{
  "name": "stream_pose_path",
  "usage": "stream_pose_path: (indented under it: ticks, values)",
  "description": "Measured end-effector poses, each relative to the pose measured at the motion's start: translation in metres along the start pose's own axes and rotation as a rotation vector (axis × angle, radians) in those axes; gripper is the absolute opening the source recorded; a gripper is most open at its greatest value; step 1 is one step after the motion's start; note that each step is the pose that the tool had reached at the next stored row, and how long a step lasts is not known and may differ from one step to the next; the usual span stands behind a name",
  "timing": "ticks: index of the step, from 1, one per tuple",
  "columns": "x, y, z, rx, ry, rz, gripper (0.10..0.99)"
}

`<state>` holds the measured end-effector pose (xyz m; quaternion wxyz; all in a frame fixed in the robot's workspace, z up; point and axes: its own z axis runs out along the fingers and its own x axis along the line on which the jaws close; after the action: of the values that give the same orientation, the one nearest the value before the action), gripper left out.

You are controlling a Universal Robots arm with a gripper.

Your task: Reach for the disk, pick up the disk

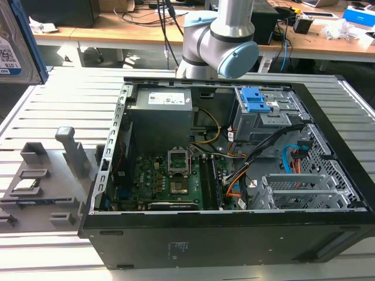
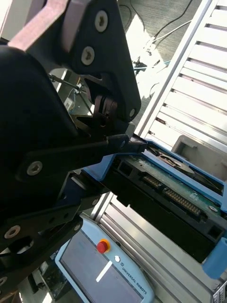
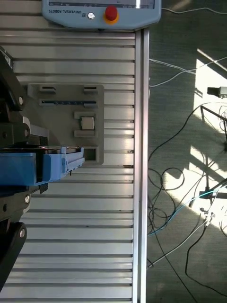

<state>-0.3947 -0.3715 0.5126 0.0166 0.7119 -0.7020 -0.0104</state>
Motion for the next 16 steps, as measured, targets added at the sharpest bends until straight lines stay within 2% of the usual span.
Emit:
stream_pose_path:
  ticks: [8, 9, 11, 12, 16]
  values:
    - [-0.0001, -0.0017, -0.0002, 0.0, 0.0001, 0.0, 0.369]
    - [-0.0003, -0.0045, -0.0003, 0.0, 0.0, 0.0, 0.369]
    - [-0.0005, -0.0222, -0.001, 0.0, 0.0, 0.0, 0.369]
    - [-0.0005, -0.0278, -0.0012, 0.0, 0.0, 0.0, 0.369]
    - [-0.0003, -0.0422, -0.0018, 0.0, 0.0001, 0.0, 0.369]
